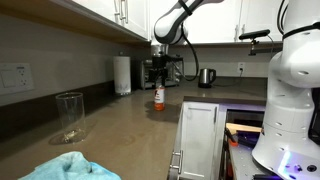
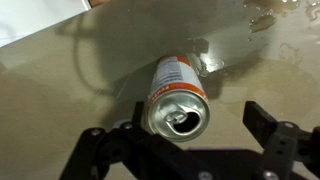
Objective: Slide the can to the right
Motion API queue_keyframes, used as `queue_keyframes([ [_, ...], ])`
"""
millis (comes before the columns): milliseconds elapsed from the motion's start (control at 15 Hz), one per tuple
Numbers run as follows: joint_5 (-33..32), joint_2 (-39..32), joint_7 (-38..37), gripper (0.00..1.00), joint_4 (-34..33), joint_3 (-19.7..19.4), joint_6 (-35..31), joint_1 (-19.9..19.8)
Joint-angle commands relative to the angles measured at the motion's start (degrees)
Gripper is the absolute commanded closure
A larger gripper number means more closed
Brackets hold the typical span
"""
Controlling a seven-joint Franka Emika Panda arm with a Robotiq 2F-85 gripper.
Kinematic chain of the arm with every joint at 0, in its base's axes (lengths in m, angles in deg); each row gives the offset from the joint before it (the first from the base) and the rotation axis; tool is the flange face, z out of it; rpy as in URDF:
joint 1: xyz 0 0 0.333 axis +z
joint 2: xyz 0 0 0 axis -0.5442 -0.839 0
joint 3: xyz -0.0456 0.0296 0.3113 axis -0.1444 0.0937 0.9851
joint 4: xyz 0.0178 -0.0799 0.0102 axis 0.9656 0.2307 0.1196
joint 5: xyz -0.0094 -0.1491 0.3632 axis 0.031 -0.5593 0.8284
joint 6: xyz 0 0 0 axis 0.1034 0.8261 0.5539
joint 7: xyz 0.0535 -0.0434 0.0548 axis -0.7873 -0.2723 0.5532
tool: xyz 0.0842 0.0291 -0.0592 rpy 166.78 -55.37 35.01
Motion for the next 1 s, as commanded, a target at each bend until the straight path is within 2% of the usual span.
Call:
queue_keyframes([
  [0, -2.16, 3.78, -0.04, 0.00, 0.96, 2.34, 1.17, 1.18],
  [533, -1.08, 11.85, 0.82, 0.00, 1.78, 8.76, 4.76, 6.75],
  [800, 0.36, 14.04, 2.94, 0.00, 1.01, 10.33, 6.75, 9.38],
  [933, -0.73, 12.83, 0.57, 0.00, 0.61, 10.57, 5.52, 9.05],
])
